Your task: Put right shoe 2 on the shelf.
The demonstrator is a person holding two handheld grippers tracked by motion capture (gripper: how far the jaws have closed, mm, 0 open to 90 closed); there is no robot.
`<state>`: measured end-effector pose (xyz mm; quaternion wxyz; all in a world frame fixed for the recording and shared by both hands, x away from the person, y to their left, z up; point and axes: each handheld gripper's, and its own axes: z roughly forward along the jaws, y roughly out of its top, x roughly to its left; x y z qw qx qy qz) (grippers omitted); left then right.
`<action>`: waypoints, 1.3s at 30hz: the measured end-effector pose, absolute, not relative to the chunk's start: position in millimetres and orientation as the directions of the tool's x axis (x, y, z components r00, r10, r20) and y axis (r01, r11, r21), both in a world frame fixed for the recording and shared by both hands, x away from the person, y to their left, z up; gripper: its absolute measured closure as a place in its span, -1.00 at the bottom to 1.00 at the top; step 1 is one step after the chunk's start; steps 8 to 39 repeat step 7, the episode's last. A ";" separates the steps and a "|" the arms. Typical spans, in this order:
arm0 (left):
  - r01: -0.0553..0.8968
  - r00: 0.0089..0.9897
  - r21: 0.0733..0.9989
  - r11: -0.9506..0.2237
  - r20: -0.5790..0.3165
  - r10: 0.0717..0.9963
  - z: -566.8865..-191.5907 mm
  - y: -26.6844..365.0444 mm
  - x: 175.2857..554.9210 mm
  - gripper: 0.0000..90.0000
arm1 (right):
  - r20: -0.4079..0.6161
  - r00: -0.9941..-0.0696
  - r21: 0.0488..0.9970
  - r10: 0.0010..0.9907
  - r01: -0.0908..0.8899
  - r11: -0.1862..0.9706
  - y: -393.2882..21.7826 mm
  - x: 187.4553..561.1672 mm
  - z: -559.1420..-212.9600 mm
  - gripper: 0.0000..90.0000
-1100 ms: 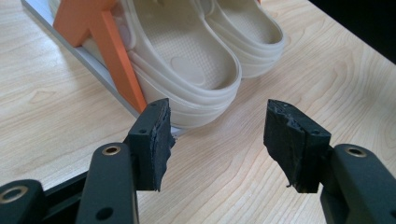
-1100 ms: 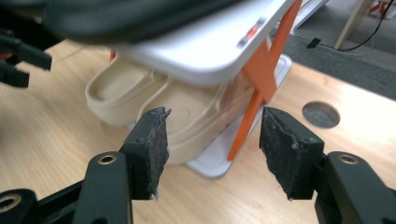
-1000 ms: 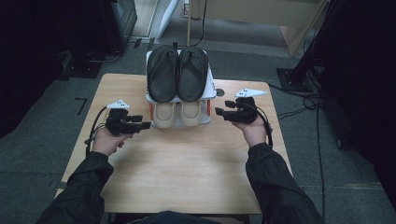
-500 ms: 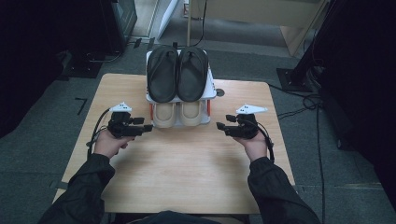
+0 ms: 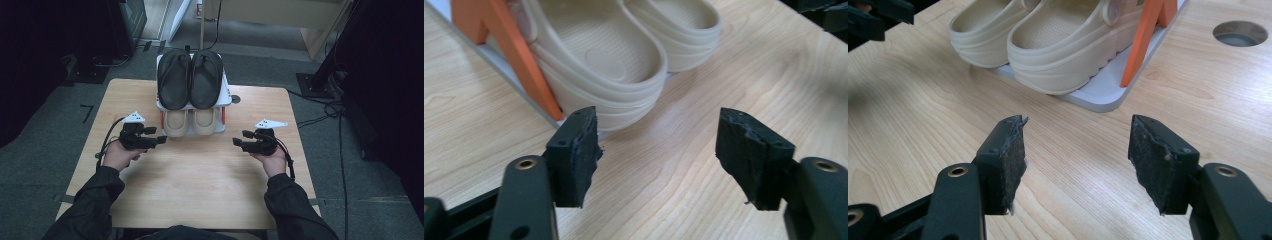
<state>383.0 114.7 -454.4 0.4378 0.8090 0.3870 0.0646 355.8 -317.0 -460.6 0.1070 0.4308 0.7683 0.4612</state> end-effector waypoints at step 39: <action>0.557 0.701 0.762 -0.330 -0.218 0.679 -455.6 110.1 381.8 -0.27 | 0.179 -0.602 0.821 0.778 0.527 0.218 -317.8 357.0 -458.4 -0.22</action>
